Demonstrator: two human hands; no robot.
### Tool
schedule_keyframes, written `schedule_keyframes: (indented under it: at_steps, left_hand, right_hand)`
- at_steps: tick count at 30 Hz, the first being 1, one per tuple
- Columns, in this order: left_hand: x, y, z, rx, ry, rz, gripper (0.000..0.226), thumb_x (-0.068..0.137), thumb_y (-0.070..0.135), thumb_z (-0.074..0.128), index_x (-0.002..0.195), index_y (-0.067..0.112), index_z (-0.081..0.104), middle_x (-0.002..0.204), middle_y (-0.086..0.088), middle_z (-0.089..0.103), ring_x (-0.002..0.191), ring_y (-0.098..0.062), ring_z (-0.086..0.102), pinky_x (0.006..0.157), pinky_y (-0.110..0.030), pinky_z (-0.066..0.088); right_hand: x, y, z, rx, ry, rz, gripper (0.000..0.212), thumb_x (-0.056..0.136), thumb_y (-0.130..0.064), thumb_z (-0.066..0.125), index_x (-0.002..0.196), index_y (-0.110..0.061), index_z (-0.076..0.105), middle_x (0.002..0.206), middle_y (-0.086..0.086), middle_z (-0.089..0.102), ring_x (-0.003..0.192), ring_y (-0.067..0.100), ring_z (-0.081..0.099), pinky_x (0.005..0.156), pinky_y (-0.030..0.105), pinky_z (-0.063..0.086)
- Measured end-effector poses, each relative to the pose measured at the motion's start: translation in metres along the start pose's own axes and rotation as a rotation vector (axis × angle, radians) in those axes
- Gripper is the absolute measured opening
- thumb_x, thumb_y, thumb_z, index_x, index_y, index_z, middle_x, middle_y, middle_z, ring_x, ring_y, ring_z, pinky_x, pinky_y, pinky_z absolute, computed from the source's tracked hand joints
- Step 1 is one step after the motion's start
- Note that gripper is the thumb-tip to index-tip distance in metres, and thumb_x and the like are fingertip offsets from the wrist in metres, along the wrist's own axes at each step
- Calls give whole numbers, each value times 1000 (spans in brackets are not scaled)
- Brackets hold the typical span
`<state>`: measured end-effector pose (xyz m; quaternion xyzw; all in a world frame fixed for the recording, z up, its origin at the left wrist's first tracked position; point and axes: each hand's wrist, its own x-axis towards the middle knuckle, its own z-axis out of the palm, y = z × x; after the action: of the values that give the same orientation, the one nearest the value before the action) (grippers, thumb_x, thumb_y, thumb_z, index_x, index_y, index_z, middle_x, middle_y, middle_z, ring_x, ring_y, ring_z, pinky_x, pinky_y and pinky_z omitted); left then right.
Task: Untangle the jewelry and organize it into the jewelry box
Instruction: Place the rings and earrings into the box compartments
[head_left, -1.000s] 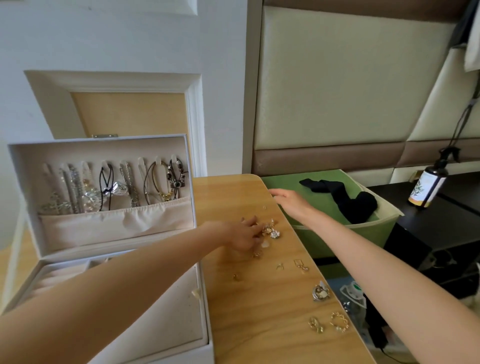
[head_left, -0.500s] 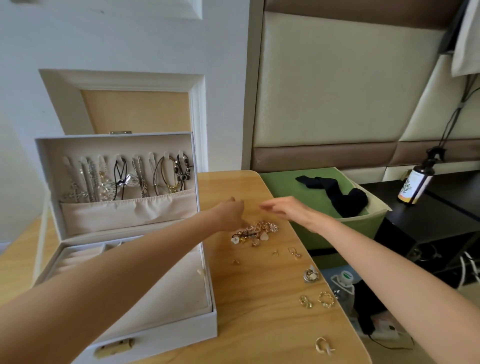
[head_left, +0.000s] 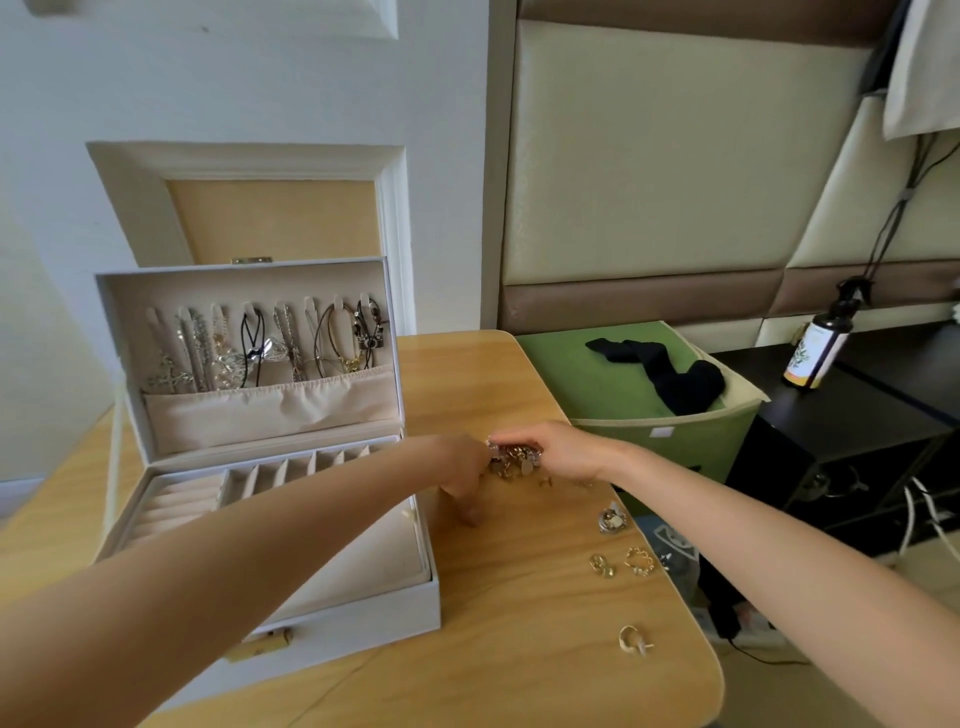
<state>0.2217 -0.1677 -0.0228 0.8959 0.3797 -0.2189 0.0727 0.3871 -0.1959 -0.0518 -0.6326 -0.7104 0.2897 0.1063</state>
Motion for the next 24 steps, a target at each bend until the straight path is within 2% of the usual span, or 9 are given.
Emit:
schedule_keyframes:
  at_steps: [4, 7, 13, 16, 18, 20, 22, 24]
  left_hand:
    - [-14, 9, 1, 30, -8, 39, 62, 79, 34, 73, 127, 3, 49, 119, -11, 56, 107, -26, 55, 86, -31, 43]
    - [-24, 13, -1, 30, -42, 79, 59, 81, 36, 70, 126, 2, 51, 100, -6, 52, 89, -20, 51, 75, -27, 40]
    - [-45, 16, -4, 39, -78, 141, 48, 89, 32, 61, 124, 0, 54, 101, -12, 56, 87, -20, 49, 63, -22, 36]
    - [-49, 12, -9, -110, -33, 121, 42, 89, 11, 61, 128, 1, 52, 119, -17, 59, 97, -21, 56, 66, -11, 41]
    - [-54, 11, -11, -223, 19, 91, 52, 86, 3, 63, 135, 4, 46, 130, -12, 55, 110, -23, 57, 79, -20, 49]
    - [-56, 10, -8, -211, 37, 69, 70, 80, 10, 71, 141, 9, 37, 136, -8, 48, 117, -25, 53, 94, -30, 47]
    - [-56, 11, -2, -102, -2, 41, 81, 80, 20, 73, 145, 15, 26, 139, -8, 39, 116, -28, 52, 95, -36, 47]
    - [-53, 13, 5, 13, -47, -1, 88, 81, 28, 72, 148, 18, 16, 143, -9, 27, 114, -33, 51, 90, -38, 49]
  right_hand:
    - [-14, -1, 11, 5, -34, -7, 88, 72, 20, 26, 139, -35, 44, 149, -11, 36, 140, 9, 26, 116, 30, 23]
    - [-27, -5, 14, 9, -89, -9, 90, 70, 21, 26, 139, -34, 44, 147, -11, 39, 139, 8, 28, 116, 30, 24]
    - [-56, -28, 15, -3, -175, -42, 86, 73, 22, 27, 142, -28, 41, 145, -9, 42, 136, 4, 32, 112, 26, 27]
    - [-67, -37, 3, 61, -144, -64, 74, 82, 21, 31, 138, -25, 45, 142, -9, 46, 128, 0, 38, 111, 26, 30]
    - [-70, -34, -9, 75, 18, -40, 71, 82, 21, 31, 133, -26, 51, 136, -8, 52, 122, 2, 47, 106, 31, 39]
    - [-74, -25, -24, -15, 150, 16, 66, 83, 19, 32, 128, -23, 56, 127, -1, 58, 103, 4, 54, 88, 29, 47]
    - [-80, -11, -39, -125, 89, 112, 64, 82, 18, 39, 129, -23, 55, 122, 3, 56, 91, 5, 53, 83, 27, 46]
    - [-88, 2, -50, -160, -92, 243, 71, 78, 17, 52, 133, -27, 48, 120, 2, 52, 96, 11, 57, 87, 30, 48]
